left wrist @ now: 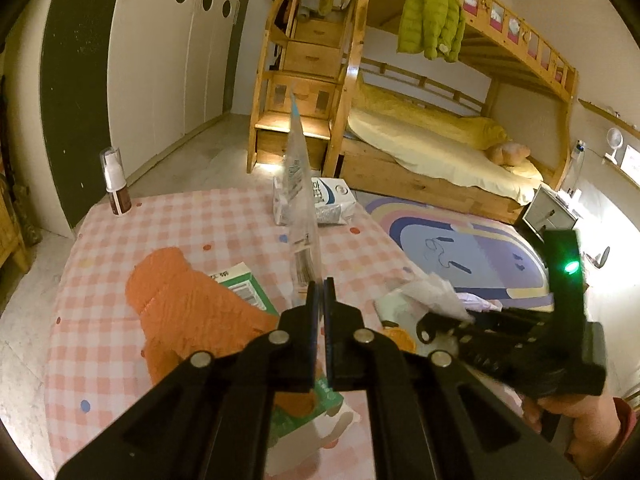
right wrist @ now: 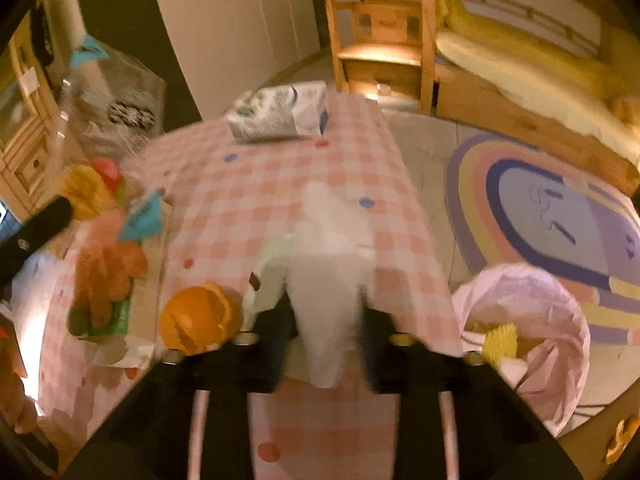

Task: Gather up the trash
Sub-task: 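Carry the tissue and clear plastic bag to the pink bin and open both grippers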

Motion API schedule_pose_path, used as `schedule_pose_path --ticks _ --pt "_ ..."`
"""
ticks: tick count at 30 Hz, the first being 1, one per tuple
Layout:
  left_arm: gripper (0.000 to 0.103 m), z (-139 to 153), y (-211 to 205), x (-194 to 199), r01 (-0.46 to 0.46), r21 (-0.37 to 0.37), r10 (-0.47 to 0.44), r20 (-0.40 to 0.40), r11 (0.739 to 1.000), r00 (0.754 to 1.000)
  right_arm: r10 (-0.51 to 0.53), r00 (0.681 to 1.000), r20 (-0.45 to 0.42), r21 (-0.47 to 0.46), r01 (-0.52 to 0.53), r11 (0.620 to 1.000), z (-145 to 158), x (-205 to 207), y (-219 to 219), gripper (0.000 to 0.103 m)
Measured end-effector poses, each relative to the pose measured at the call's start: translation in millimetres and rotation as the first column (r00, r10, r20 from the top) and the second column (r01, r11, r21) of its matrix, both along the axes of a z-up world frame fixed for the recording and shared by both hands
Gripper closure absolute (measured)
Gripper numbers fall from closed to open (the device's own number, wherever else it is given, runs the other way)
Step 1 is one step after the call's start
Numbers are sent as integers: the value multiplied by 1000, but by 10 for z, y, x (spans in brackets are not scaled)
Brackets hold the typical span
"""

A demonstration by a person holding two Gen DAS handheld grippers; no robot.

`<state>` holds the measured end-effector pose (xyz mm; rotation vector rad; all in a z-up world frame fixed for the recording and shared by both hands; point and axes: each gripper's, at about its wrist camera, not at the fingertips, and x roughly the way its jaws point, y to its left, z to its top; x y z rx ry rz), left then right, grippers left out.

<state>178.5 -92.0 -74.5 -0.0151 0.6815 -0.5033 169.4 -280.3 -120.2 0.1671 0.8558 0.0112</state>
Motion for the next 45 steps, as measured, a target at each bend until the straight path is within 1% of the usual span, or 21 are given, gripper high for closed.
schedule_pose_path --ticks 2,3,4,5,7,9,13,16,22,26,28,29,31,34,36,38,39,40,41,42,45 --pt "103 2 2 -15 11 -7 -11 -4 1000 1000 -11 997 72 22 9 1000 153 -121 -38 96" --pt "103 7 -3 -31 23 -15 -23 -6 1000 1000 -20 994 109 16 18 1000 232 -191 -48 98" --pt "103 15 -14 -51 34 -26 -34 -9 999 999 -37 986 165 -2 38 999 353 -307 -62 98" --pt "103 29 -41 -82 56 -43 -56 -13 998 998 -51 979 197 -15 55 998 413 -382 -71 98" --pt "103 47 -130 -142 91 -56 -92 -14 994 996 -84 964 254 -45 98 994 530 -564 -116 98" --pt "103 56 -256 -198 129 -53 -130 -6 990 992 -106 957 270 -52 125 991 547 -671 -171 98" --pt "103 52 -550 -293 200 -45 -201 0 979 980 -173 951 256 -31 187 982 516 -852 -393 98" --pt "103 13 -812 -363 253 -30 -253 -6 967 967 -240 938 250 -13 251 968 513 -967 -590 98" --pt "103 -105 -1340 -482 349 -10 -349 -36 937 937 -392 897 205 20 397 918 401 -1115 -1047 97" --pt "102 -219 -1744 -555 422 -10 -421 -74 907 904 -482 861 160 60 479 876 278 -1226 -1359 95" --pt "102 -280 -1872 -576 445 -6 -444 -89 895 892 -511 849 137 74 505 860 223 -1228 -1465 95" --pt "102 -322 -1991 -591 464 1 -462 -101 886 881 -517 846 131 82 511 856 210 -1235 -1505 94" --pt "102 -389 -2135 -602 484 9 -480 -119 875 869 -531 838 122 87 524 847 182 -1248 -1566 94" --pt "102 -483 -2302 -590 505 18 -497 -146 863 855 -545 831 112 94 537 838 140 -1249 -1648 93" --pt "101 -533 -2392 -593 512 31 -502 -156 858 851 -553 826 108 107 544 833 119 -1240 -1686 93" --pt "99 -580 -2470 -589 509 52 -496 -158 859 854 -567 817 105 116 556 823 95 -1238 -1745 88" --pt "94 -604 -2505 -576 509 59 -494 -162 859 854 -570 815 105 125 558 820 83 -1244 -1772 71" --pt "79 -625 -2518 -553 499 62 -484 -168 864 859 -577 810 104 133 564 815 73 -1250 -1795 55" --pt "68 -627 -2507 -528 489 62 -474 -171 870 864 -586 803 110 137 572 809 70 -1266 -1821 39" --pt "53 -622 -2487 -505 475 55 -460 -172 878 871 -592 798 113 136 577 805 71 -1276 -1832 39" --pt "53 -573 -2418 -455 452 41 -440 -164 891 883 -603 789 114 147 587 796 62 -1301 -1874 39"
